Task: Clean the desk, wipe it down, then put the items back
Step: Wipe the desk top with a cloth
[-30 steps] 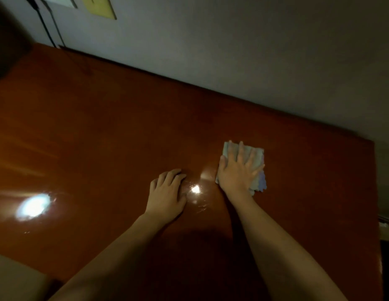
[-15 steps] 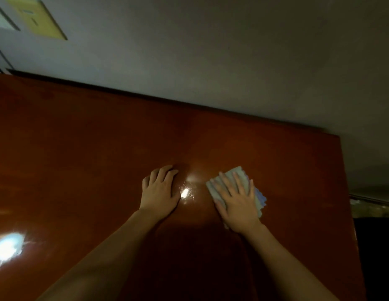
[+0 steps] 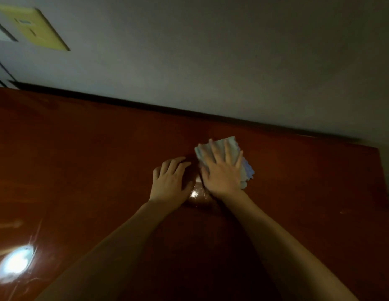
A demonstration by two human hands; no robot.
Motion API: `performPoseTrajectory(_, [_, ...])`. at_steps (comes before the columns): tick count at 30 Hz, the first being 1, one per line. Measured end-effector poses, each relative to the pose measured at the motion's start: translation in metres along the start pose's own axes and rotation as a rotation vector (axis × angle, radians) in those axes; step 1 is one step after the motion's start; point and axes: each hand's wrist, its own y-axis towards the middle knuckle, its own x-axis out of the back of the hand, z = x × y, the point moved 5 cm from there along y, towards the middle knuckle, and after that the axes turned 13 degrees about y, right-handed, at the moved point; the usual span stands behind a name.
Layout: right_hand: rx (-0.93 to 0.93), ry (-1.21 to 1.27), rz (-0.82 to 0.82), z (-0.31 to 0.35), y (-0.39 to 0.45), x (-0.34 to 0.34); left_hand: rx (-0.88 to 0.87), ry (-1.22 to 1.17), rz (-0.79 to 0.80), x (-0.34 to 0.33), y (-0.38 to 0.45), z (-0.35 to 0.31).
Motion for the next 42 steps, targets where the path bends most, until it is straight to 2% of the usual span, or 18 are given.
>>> performPoseTrajectory(3, [0.176,-0.093,0.04,-0.009,-0.03,-0.002,0.022,0.004,-0.004,0.001,0.014,-0.001])
performPoseTrajectory(6, [0.167,-0.086,0.066,-0.048,-0.051,0.004,0.022,-0.025,-0.024,0.002,0.023,-0.004])
performPoseTrajectory(8, [0.071,-0.031,0.012,-0.074,-0.051,0.019,0.01,-0.045,-0.041,0.002,0.027,-0.005])
performPoseTrajectory(11, [-0.211,0.038,-0.096,-0.096,-0.023,0.04,0.008,-0.043,-0.068,0.001,0.03,-0.004])
performPoseTrajectory(14, [-0.456,0.135,-0.207,-0.086,0.023,0.049,0.008,-0.054,-0.063,0.0,0.029,-0.005])
performPoseTrajectory(16, [-0.49,0.184,-0.217,-0.065,0.052,0.048,0.001,-0.053,-0.048,0.0,0.028,-0.006])
performPoseTrajectory(18, [-0.384,0.16,-0.157,-0.039,0.069,0.04,0.0,-0.046,-0.04,0.0,0.028,-0.006])
performPoseTrajectory(22, [-0.025,0.001,-0.081,-0.002,0.058,0.018,0.032,-0.025,-0.037,0.001,0.027,-0.009])
performPoseTrajectory(27, [0.202,-0.091,0.06,-0.039,-0.018,0.008,0.081,-0.038,-0.054,0.0,0.028,-0.026])
performPoseTrajectory(29, [0.153,-0.111,0.055,-0.077,-0.052,0.012,0.058,-0.056,-0.054,-0.001,0.031,-0.043])
performPoseTrajectory(32, [-0.076,-0.033,-0.028,-0.14,-0.076,0.037,-0.011,-0.067,-0.029,-0.005,0.032,-0.073])
performPoseTrajectory(34, [-0.267,0.036,-0.102,-0.169,-0.068,0.057,-0.049,-0.062,-0.03,-0.009,0.027,-0.089])
performPoseTrajectory(37, [-0.498,0.122,-0.2,-0.173,-0.03,0.071,-0.064,-0.09,-0.038,-0.013,0.016,-0.097])
performPoseTrajectory(39, [-0.523,0.165,-0.23,-0.156,-0.005,0.069,-0.083,-0.071,-0.03,-0.014,0.009,-0.098])
performPoseTrajectory(42, [-0.342,0.122,-0.145,-0.111,0.008,0.053,-0.096,-0.031,-0.011,-0.015,0.001,-0.093])
